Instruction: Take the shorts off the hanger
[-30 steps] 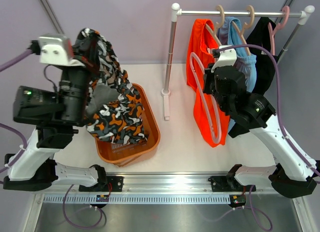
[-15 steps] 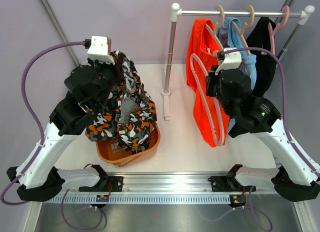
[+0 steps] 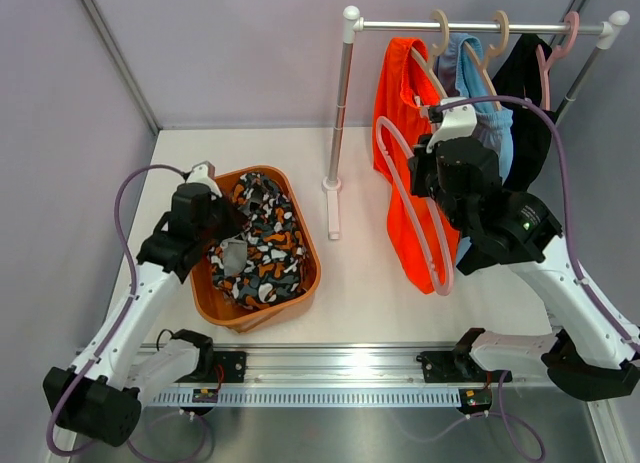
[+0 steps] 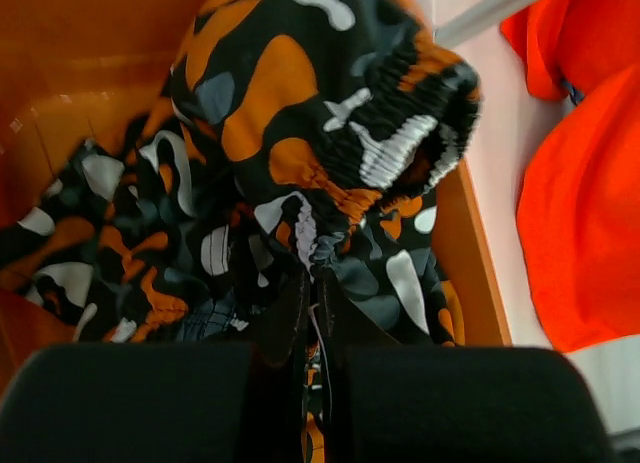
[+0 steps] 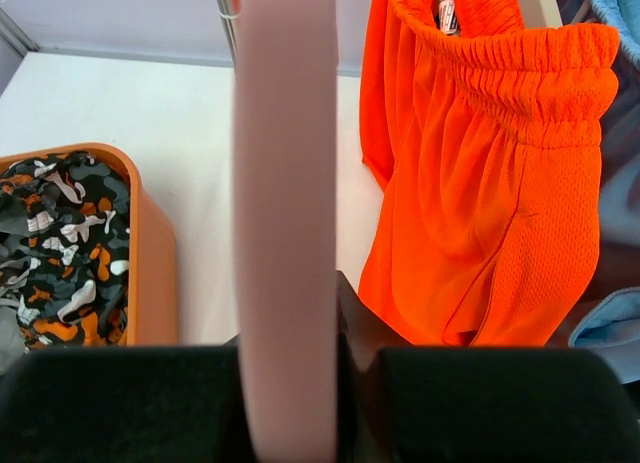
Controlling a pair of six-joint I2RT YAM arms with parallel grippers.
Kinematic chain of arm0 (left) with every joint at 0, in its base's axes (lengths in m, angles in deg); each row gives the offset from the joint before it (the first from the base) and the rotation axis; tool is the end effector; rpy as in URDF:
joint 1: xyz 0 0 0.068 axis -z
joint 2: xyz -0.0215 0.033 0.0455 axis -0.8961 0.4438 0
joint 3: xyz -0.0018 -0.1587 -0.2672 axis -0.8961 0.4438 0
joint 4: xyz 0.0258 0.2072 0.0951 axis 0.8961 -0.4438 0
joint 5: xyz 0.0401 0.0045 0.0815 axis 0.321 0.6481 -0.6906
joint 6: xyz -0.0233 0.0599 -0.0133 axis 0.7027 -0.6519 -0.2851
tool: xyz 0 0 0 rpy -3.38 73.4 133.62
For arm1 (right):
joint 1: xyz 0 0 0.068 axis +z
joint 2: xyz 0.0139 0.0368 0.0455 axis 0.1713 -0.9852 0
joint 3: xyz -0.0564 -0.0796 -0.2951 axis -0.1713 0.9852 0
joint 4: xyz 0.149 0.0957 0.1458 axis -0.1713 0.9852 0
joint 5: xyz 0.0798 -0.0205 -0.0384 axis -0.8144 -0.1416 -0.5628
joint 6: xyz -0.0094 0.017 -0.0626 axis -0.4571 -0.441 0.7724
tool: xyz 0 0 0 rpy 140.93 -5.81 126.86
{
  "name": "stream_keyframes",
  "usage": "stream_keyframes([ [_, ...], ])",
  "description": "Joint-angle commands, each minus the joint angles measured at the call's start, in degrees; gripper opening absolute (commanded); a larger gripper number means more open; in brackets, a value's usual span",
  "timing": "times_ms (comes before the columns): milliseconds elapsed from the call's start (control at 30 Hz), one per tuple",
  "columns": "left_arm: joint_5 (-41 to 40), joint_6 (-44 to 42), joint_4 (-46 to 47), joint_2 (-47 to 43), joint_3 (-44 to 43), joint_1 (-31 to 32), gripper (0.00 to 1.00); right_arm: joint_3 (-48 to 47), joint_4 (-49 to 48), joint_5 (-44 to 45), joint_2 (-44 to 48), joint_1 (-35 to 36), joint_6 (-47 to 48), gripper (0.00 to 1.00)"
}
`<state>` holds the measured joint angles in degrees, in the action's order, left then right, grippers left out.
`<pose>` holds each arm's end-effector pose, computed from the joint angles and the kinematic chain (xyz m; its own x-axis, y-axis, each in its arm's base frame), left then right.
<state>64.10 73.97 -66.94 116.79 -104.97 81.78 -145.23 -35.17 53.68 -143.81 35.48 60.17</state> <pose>0.1570 -0.0488 0.3469 -0.5776 -0.3534 -0.7358 -0.0291 0.9097 -0.4141 0.1407 0.1027 0.5038 -0.2731 -0.0403 -0.9611 -0.1878 0.9821 0.0122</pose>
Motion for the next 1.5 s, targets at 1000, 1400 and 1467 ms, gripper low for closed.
stream_keyframes([
  [1000, 17.27, -8.22, 1.63, -9.87, 0.14, -9.52, 0.99, -47.65, 0.85, -22.45, -38.88, -20.38, 10.96, 0.00],
  [1400, 16.13, -9.01, 1.81, -12.51, 2.17, -9.52, 0.99, -51.44, -8.19, -20.43, -46.72, -21.87, 11.05, 0.00],
  [1467, 16.12, -9.01, 1.81, -12.60, 2.35, -9.52, 0.99, -51.36, -8.73, -19.99, -47.43, -21.87, 12.63, 0.00],
])
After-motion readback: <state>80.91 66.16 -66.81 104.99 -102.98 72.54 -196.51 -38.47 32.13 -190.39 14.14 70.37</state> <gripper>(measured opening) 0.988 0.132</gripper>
